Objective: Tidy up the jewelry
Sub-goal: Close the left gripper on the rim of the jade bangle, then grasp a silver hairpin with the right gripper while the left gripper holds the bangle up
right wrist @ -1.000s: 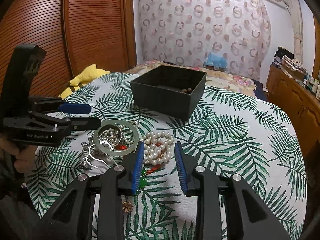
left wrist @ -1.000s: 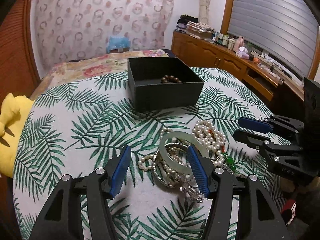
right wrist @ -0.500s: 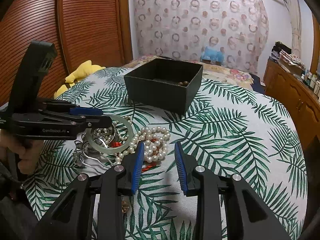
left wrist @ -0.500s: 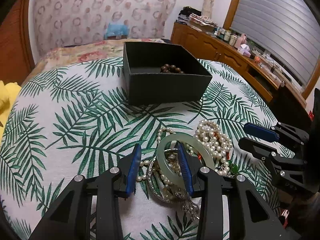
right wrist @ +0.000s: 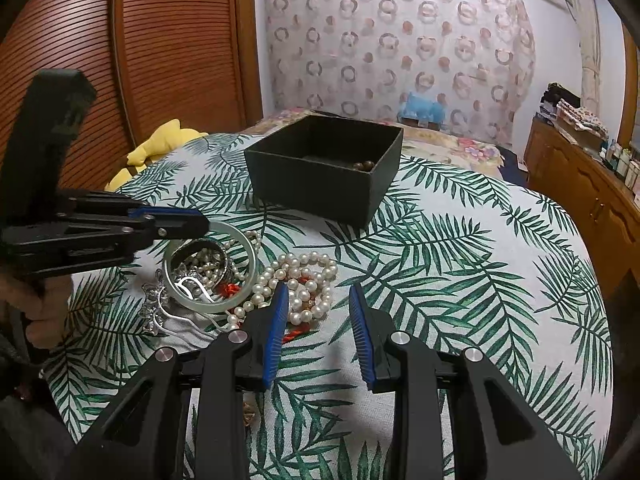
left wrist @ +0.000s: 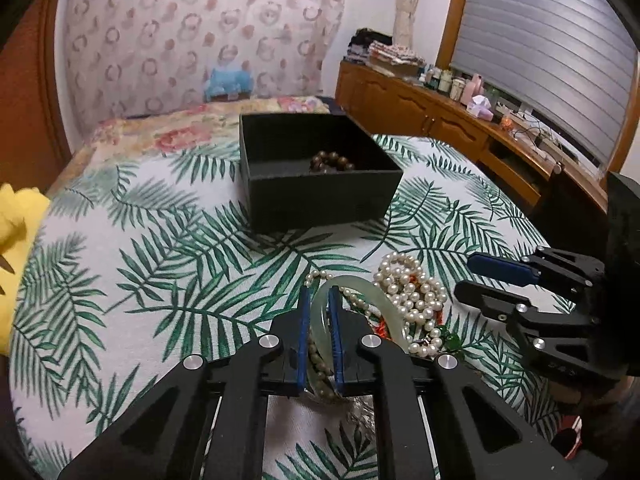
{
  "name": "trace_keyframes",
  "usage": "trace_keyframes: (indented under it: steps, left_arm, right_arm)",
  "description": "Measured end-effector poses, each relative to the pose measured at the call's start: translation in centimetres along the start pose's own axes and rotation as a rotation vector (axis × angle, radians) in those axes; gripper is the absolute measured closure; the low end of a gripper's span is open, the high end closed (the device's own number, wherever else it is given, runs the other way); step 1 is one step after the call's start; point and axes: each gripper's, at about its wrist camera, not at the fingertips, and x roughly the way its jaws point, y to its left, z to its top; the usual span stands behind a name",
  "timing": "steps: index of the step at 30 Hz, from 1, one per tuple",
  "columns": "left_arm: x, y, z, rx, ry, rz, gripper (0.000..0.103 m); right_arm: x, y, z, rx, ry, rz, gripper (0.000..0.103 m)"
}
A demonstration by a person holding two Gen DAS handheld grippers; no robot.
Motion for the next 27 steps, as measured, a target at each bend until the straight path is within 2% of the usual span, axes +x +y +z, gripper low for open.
trace_keyframes:
  steps: [13,21,27]
  left_arm:
    - [-5.8,0.8,-0.1,-0.049,-0.154,0.019,0.095]
    - [-8.9,1.8,-1.3,-0.060,-0.212,0.056,0.095]
    - [-9.9,3.3,-2.2,-0.092,-0.223,0.069,0.095]
  right_arm:
    - [-0.1,0.2,-0.1,-0.019,-0.010,-0.007,0.069]
    - [-1.2,3.6,-0.4,-0.046,-0.001,0.118,0.069]
    - [-1.1,6.3,0.0,-0.059,0.026,0.196,0.069]
